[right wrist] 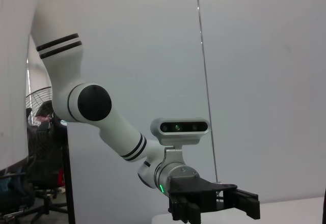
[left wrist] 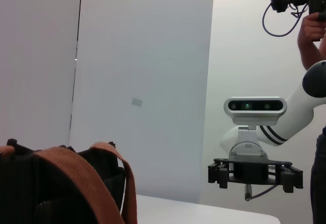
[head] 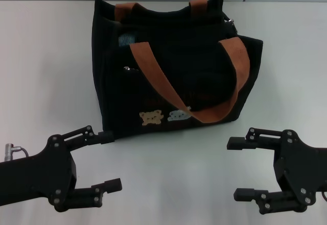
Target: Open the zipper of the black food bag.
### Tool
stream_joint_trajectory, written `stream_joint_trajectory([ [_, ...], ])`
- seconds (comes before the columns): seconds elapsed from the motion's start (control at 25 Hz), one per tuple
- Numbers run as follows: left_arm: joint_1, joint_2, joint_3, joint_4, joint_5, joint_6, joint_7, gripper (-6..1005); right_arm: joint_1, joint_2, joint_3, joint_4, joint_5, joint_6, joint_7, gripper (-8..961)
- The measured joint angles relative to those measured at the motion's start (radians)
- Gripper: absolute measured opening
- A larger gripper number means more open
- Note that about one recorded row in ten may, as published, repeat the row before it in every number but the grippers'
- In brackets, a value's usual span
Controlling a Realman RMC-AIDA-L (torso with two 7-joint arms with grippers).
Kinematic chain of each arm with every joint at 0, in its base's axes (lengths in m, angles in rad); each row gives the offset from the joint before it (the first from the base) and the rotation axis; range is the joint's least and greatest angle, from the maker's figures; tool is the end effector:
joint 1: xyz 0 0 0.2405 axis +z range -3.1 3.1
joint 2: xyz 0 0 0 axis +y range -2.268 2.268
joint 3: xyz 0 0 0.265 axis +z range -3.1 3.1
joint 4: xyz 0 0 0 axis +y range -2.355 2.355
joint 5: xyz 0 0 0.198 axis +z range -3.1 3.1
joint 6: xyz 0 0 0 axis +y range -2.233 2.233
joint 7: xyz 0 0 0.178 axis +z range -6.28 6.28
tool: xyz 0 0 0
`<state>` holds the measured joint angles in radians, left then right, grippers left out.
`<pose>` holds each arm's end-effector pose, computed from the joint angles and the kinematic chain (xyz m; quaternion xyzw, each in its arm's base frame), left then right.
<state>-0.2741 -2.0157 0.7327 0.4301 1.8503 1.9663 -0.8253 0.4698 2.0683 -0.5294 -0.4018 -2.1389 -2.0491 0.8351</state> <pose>-0.2750 0.2081 -0.0191 -0.9169 -0.0782 -0.3816 0.0872 0.2322 0.2282 -0.0369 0.9185 -0.0312 -0.3942 0.0104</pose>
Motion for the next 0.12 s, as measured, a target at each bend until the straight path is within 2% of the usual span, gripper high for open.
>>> stream_joint_trajectory([
  [0.12,-0.001,-0.001,0.0,0.0,0.0,0.0,0.0,832,-0.005,0.003,0.004,-0.001,0.001,0.0,0.0,760],
])
